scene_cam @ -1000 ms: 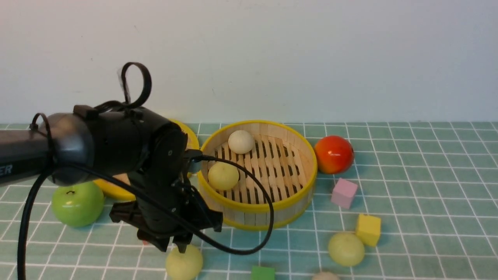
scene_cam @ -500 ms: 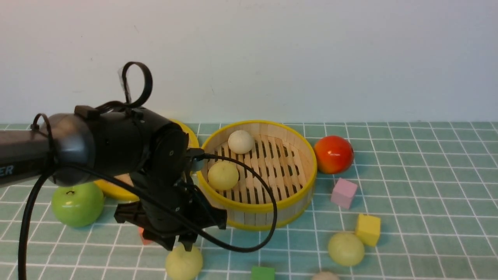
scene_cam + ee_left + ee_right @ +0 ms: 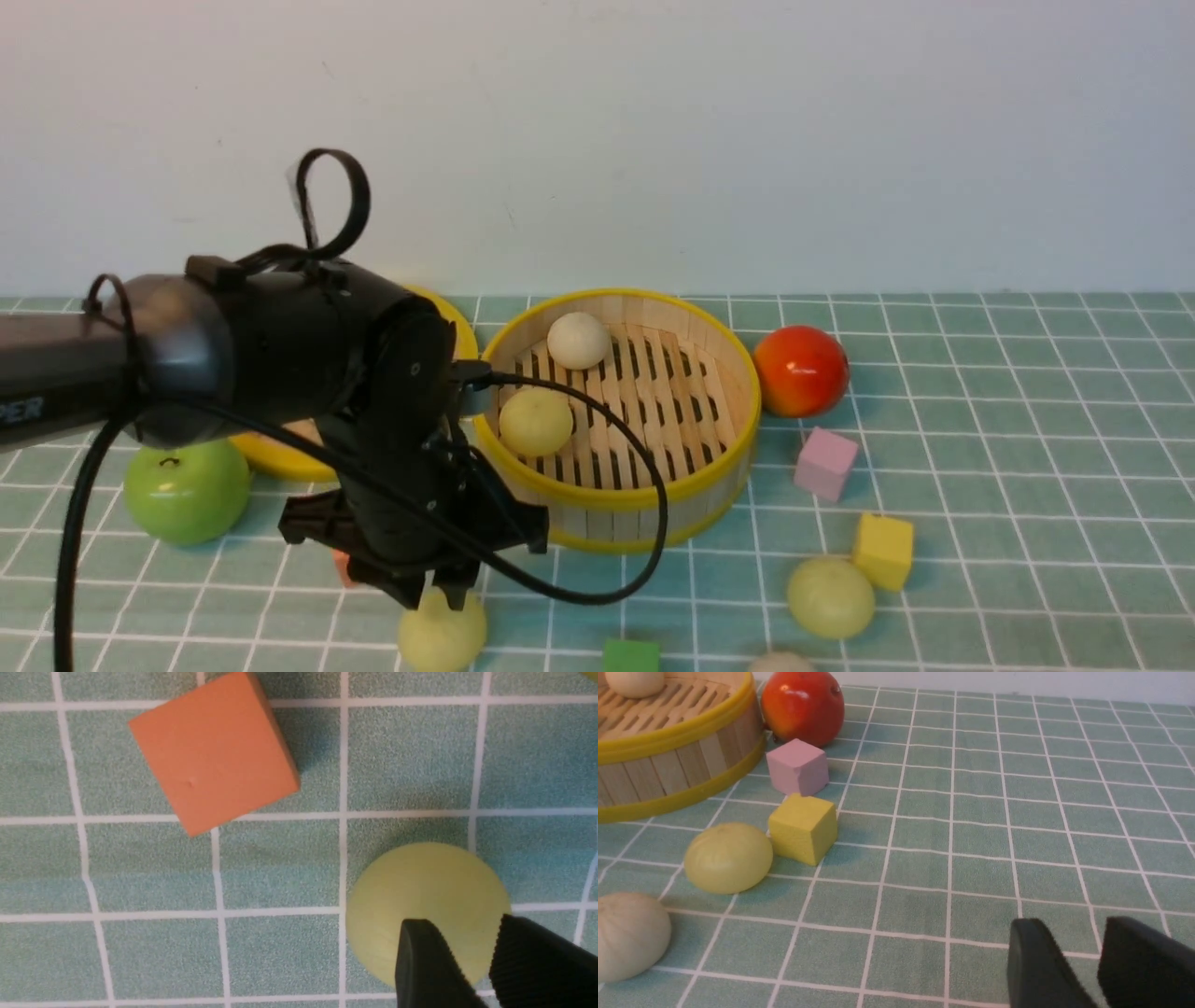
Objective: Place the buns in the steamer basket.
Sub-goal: Use the left arm to grab a steamed stuffed bun
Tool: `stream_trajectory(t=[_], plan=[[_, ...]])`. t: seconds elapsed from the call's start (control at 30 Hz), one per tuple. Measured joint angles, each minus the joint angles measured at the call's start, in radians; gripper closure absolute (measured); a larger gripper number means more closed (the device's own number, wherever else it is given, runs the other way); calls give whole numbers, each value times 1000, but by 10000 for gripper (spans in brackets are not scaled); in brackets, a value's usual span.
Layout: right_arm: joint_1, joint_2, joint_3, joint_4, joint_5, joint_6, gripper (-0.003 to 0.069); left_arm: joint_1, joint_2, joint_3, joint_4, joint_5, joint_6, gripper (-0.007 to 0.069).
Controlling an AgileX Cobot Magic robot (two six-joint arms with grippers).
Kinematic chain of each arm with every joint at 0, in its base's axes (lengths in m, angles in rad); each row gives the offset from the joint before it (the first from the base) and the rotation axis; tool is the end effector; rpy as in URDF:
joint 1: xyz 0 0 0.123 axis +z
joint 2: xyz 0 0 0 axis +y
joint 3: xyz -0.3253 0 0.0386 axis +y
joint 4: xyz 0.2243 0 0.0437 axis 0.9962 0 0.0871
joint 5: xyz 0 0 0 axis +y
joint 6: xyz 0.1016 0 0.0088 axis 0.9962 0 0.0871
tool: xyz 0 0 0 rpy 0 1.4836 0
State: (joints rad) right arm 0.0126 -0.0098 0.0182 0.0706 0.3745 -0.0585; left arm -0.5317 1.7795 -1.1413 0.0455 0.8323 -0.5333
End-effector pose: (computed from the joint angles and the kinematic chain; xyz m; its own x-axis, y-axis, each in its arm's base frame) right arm -0.0035 0.0026 0.1705 -0.2908 0.0036 -0.9568 -0.0352 0.9993 0.0144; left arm 0.2865 -0.1645 0.2346 -0.9835 0.0199 -0.1797 0.0314 0.9976 -0.0611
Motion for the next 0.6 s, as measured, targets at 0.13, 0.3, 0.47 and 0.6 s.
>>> stream_trajectory(t=[0.13,0.3,0.47,0.6], plan=[[0,0,0,0,0,0,420,0,49,0,1,-5,0,387],[0,0,0,0,0,0,420,0,69,-3,6,-37,0,391],[0,0,0,0,0,0,420,0,69,-3,6,-38,0,460],[0,0,0,0,0,0,420,0,69,-10,6,-18,7,622]])
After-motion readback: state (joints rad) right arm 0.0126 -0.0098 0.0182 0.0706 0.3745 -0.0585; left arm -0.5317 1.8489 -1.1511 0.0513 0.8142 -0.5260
